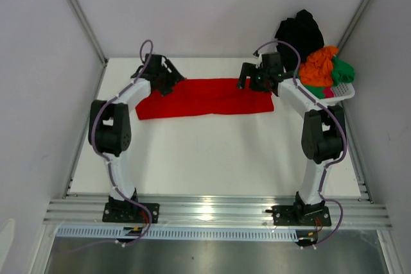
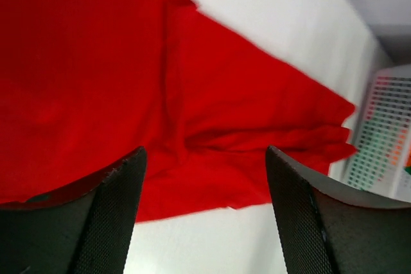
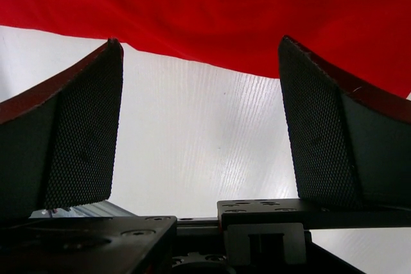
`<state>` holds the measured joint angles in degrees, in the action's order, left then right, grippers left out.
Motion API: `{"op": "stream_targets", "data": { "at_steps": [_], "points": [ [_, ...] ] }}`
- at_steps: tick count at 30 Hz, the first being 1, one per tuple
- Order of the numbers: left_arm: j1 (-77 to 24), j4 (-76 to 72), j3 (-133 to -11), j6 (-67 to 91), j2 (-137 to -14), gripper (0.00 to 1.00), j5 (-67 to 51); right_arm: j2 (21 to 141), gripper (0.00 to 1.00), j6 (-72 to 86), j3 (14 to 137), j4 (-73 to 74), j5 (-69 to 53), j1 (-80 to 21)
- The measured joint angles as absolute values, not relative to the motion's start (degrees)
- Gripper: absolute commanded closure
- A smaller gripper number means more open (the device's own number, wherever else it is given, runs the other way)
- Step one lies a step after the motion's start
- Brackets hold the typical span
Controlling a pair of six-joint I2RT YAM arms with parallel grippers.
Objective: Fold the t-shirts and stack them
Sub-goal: Fold the tshirt
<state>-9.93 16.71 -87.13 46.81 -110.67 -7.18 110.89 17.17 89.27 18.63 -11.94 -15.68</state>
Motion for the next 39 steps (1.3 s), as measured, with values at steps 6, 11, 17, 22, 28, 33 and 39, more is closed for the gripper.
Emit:
{"op": "stream_targets", "data": {
  "at_steps": [6,11,17,22,28,33,39],
  "points": [
    [-9.9,15.0,-87.1,52.6,-121.0,0.15,-8.1,110.1,0.09,17.6,88.9,18.6,-12.0,-15.7],
    [-9.8,13.8,-90.6,56.9,-124.3,0.16,-9.5,109.3,0.09,17.6,88.8,18.4,-12.4,-15.7],
    [-9.7,7.6,-93.3,63.1,-127.7,0.17,-12.8,109.3,0.09,18.0,88.6,18.2,-13.4,-15.6],
    [-9.7,6.3,-93.2,65.2,-128.8,0.17,-13.5,109.3,0.09,18.0,88.3,18.2,-14.3,-15.2],
    [-9.6,5.6,-96.3,66.3,-130.7,0.18,-13.8,109.3,0.09,18.0,88.3,18.3,-14.7,-14.4],
    [-9.6,3.4,-96.9,67.6,-132.2,0.24,-14.3,109.3,0.09,18.0,88.3,18.4,-14.7,-14.1],
    [-9.6,1.0,-97.8,68.2,-134.4,0.46,-15.4,109.3,0.09,18.0,87.9,18.5,-14.7,-14.0]
  ]
}}
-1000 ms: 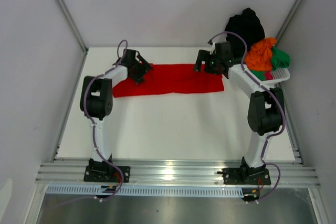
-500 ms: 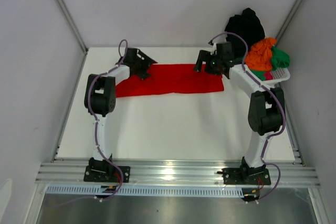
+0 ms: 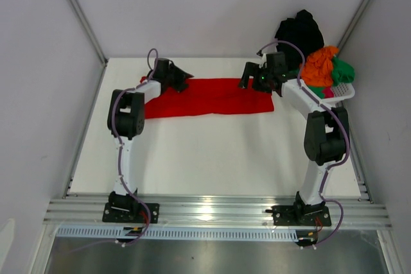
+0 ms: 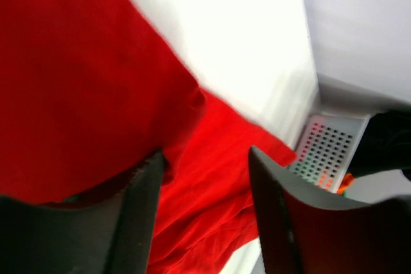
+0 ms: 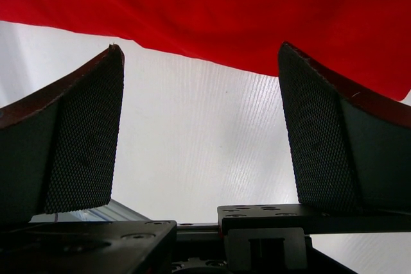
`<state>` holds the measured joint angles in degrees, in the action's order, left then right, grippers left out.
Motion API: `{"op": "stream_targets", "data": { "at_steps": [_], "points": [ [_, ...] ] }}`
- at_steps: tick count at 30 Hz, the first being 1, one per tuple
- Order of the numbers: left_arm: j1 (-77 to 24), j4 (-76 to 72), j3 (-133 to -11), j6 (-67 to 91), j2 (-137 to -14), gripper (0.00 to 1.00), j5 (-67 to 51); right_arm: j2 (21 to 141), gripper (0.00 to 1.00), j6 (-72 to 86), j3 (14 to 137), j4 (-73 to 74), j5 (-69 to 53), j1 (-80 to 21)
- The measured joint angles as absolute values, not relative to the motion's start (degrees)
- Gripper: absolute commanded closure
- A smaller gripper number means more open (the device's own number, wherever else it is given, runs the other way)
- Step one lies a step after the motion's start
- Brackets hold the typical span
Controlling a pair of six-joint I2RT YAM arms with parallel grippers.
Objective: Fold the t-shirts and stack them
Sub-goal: Fold the tshirt
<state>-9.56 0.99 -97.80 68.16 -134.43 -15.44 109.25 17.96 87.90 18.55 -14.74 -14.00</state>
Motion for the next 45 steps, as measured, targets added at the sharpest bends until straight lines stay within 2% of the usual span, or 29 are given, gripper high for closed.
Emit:
{"op": "stream_targets", "data": {
  "at_steps": [3,13,14,15,16,17,19,22,27,28,29,30,31,32,34,39,45],
  "points": [
    [-9.6,-2.2,-97.9,68.0,-134.7,0.51,-16.6,109.3,0.10,18.0,87.4,18.5,-14.8,-14.0],
    [-9.6,-11.6,-97.7,66.2,-134.6,0.48,-18.7,109.3,0.10,18.0,86.1,18.4,-15.4,-14.0],
    [-9.6,-11.6,-97.4,65.8,-134.4,0.53,-18.8,109.3,0.10,18.0,86.1,18.3,-15.4,-14.0],
    [-9.5,-11.5,-96.9,65.5,-134.0,0.70,-18.9,109.3,0.11,18.0,86.1,18.3,-15.4,-14.0],
    [-9.4,-11.2,-96.0,65.4,-133.3,0.83,-19.0,109.3,0.16,18.0,86.1,18.3,-15.5,-14.0],
    [-9.3,-11.0,-95.0,64.6,-132.6,0.99,-19.4,109.3,0.50,17.9,86.1,18.3,-15.5,-14.0],
    [-9.0,-10.5,-90.4,62.8,-128.9,0.99,-20.0,109.3,0.99,17.6,86.1,18.1,-15.4,-14.0],
    [-8.4,-5.1,-83.3,58.4,-120.1,0.99,-20.3,109.3,1.00,18.1,86.1,17.9,-15.4,-13.9],
    [-8.7,9.7,-82.2,45.4,-102.6,0.99,-16.4,109.3,1.00,16.5,87.3,17.6,-15.5,-13.6],
    [-9.0,12.3,-82.2,42.5,-98.7,0.99,-14.7,109.2,0.97,15.6,87.5,17.0,-15.8,-13.6],
    [-9.2,14.4,-82.2,40.5,-95.9,0.82,-13.4,109.2,0.88,14.5,87.5,16.2,-16.3,-13.6],
    [-9.4,16.5,-82.0,37.5,-92.4,0.60,-11.7,109.2,0.69,13.7,87.5,15.6,-16.7,-13.6],
    [-9.6,17.8,-81.3,34.7,-89.0,0.30,-10.3,109.2,0.19,12.9,87.5,15.1,-17.2,-13.6],
    [-9.6,19.1,-80.4,32.6,-85.9,0.02,-9.1,109.0,0.12,12.0,87.5,14.8,-17.7,-13.6],
    [-9.6,21.6,-77.9,29.1,-79.9,0.00,-7.4,108.5,0.01,9.3,87.4,14.6,-18.6,-13.6],
    [-7.9,20.5,-67.4,25.6,-70.0,0.01,-8.3,104.3,0.01,2.1,86.0,13.5,-19.6,-14.3],
    [-0.7,14.3,-54.6,30.3,-68.8,0.00,-14.1,101.5,0.01,2.0,84.2,11.3,-18.6,-14.9]
  ]
}}
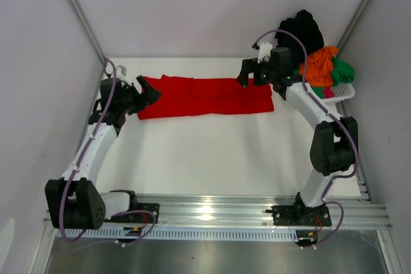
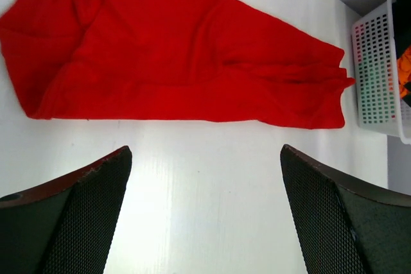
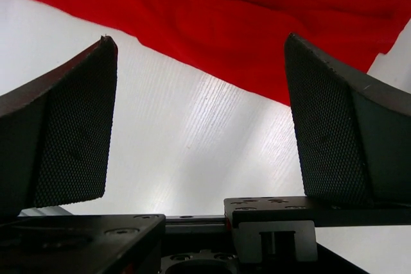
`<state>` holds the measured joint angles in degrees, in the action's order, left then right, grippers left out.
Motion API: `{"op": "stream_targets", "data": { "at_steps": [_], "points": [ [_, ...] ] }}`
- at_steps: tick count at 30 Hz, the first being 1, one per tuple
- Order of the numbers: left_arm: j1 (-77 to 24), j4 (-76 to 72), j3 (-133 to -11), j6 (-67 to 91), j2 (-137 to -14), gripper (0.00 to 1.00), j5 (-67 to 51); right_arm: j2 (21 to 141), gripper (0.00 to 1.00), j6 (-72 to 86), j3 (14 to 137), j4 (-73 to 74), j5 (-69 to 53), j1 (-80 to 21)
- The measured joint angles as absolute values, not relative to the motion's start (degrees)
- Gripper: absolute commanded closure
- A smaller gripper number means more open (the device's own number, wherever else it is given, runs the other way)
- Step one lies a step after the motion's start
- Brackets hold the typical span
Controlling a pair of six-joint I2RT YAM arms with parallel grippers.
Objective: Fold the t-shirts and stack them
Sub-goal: Fold the tshirt
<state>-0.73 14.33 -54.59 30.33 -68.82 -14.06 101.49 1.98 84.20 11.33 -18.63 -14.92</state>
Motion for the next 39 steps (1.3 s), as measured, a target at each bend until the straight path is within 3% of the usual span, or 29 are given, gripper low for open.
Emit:
{"op": "stream_targets", "data": {
  "at_steps": [6,16,24,39],
  "points": [
    [-0.8,12.4,-55.4,35.4,-75.2,0.03,-15.1,108.0,0.04,10.2,87.2,14.3,-9.6,-16.8],
    [-0.9,14.5,-60.3,46.2,-90.1,0.28,-12.2,119.6,0.20,17.5,89.2,22.1,-0.4,-18.3],
    [-0.9,14.3,-64.9,49.6,-97.5,0.29,-12.0,121.8,0.21,19.8,89.5,19.7,-0.9,-16.3],
    [-0.6,15.9,-65.8,52.4,-99.9,0.33,-11.0,122.2,0.20,18.8,88.1,15.6,-0.9,-14.3]
  ]
}}
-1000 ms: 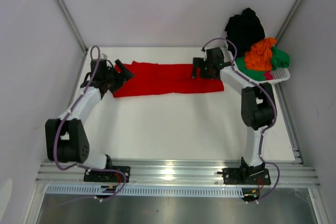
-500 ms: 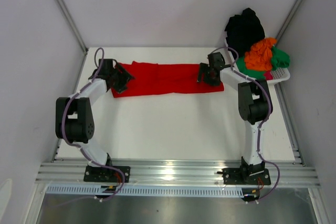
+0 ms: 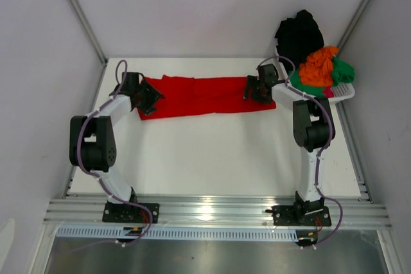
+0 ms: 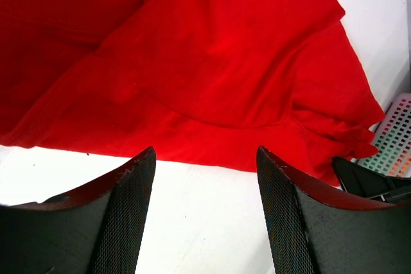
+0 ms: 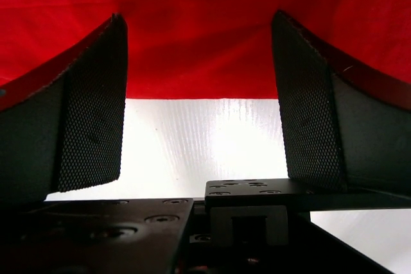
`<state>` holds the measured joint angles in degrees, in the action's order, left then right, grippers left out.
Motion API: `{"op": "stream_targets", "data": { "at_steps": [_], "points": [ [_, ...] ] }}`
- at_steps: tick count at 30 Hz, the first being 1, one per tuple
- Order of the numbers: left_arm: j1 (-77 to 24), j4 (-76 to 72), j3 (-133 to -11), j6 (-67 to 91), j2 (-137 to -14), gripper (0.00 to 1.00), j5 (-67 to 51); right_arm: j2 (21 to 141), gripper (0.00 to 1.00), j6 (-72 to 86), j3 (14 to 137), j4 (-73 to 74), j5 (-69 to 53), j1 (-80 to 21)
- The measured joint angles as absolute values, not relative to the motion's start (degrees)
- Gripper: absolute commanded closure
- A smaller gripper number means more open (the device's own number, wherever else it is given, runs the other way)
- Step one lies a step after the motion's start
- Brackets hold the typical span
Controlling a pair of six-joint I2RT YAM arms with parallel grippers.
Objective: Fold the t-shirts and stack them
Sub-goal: Fold the tshirt
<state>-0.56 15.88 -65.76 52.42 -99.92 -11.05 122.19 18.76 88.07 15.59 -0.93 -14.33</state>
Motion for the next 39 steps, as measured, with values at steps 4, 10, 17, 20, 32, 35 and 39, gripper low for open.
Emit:
{"op": "stream_targets", "data": {
  "at_steps": [4,10,17,20,32,35,39],
  "points": [
    [-0.6,17.1,-66.2,52.0,-100.2,0.33,-10.8,122.2,0.20,18.4,88.1,15.4,-1.5,-14.0],
    [-0.6,17.8,-66.0,52.0,-100.0,0.29,-10.7,121.4,0.12,18.2,87.7,15.8,-1.8,-14.2],
    [-0.6,19.2,-65.6,47.3,-92.1,0.14,-10.4,111.0,0.01,14.1,82.0,14.6,-9.0,-14.3],
    [-0.6,19.9,-66.9,43.7,-87.8,0.13,-10.0,107.1,0.01,11.6,81.9,12.4,-12.4,-14.3],
    [-0.6,23.3,-71.9,33.0,-82.8,0.14,-8.1,104.8,0.01,-1.1,82.9,10.8,-17.0,-14.5],
    [-0.8,24.0,-71.9,34.3,-82.8,0.15,-8.1,105.9,0.01,-4.6,84.7,11.6,-16.9,-14.5],
    [-2.1,24.1,-70.5,41.3,-83.4,0.17,-5.7,111.1,0.01,-9.4,89.3,14.1,-16.3,-14.6]
  ]
}}
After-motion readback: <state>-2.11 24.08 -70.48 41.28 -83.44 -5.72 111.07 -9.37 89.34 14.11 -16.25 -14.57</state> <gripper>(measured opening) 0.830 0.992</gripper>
